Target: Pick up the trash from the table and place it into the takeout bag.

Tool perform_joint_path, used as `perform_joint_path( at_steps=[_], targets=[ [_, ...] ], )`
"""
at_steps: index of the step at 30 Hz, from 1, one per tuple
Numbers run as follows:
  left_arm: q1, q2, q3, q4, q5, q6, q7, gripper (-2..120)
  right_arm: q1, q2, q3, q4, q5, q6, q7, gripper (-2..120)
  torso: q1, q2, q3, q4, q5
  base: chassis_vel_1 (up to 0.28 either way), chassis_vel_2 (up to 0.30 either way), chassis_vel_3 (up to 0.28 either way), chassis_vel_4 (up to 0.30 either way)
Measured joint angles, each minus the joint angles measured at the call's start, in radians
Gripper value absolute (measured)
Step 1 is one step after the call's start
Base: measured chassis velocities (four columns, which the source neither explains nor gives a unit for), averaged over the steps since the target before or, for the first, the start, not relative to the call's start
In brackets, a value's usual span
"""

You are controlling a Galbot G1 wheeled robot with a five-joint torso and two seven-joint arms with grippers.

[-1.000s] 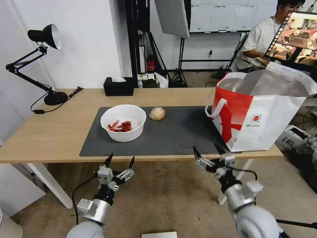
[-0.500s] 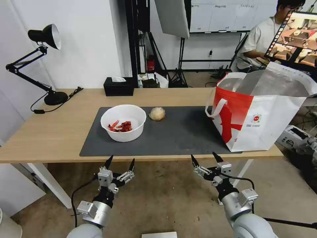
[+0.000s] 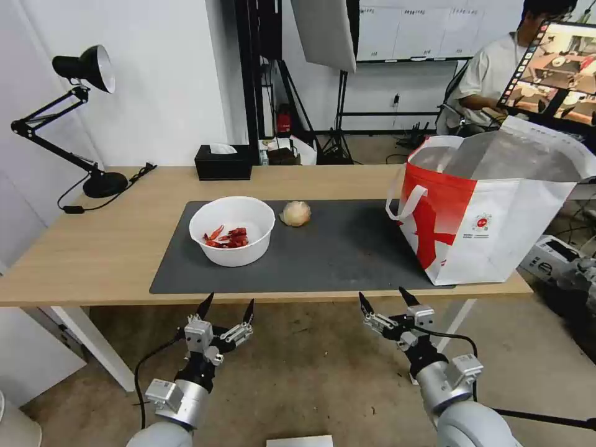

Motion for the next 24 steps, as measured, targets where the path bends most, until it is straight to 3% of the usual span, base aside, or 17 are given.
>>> perform_joint_path(
  at_steps=[7, 10, 12, 19, 24],
  targets=[
    [-0.004, -0.002, 0.002, 0.005, 0.005, 0.0, 0.004, 100, 0.295, -0.087, -0.122, -0.077, 0.082, -0.076, 0.011, 100, 0.0, 0.0, 0.0, 0.0006, 0.0, 0.0, 0.0, 0.0, 0.0],
    [0.0, -0.005, -0.005, 0.006, 0.011, -0.003, 0.004, 100, 0.524, -0.108, -0.248, -0.159, 0.149, -0.102, 0.009, 100, 0.0, 0.0, 0.0, 0.0008, -0.0003, 0.0, 0.0, 0.0, 0.0],
    [0.001, -0.005, -0.007, 0.006, 0.012, -0.003, 0.004, 100, 0.586, -0.106, -0.292, -0.19, 0.163, -0.108, 0.008, 100, 0.0, 0.0, 0.0, 0.0008, -0.0001, 0.0, 0.0, 0.0, 0.0],
    [0.009, -0.006, -0.023, 0.003, 0.011, -0.004, 0.005, 100, 0.852, -0.045, -0.472, -0.355, 0.206, -0.123, 0.021, 100, 0.0, 0.0, 0.0, 0.0005, 0.0, 0.0, 0.0, 0.0, 0.0],
    [0.013, -0.005, -0.038, 0.001, 0.007, -0.006, 0.005, 100, 1.059, 0.065, -0.599, -0.55, 0.24, -0.128, 0.03, 100, 0.0, 0.0, 0.0, 0.0005, -0.0005, 0.0, 0.0, 0.0, 0.0]
  ],
)
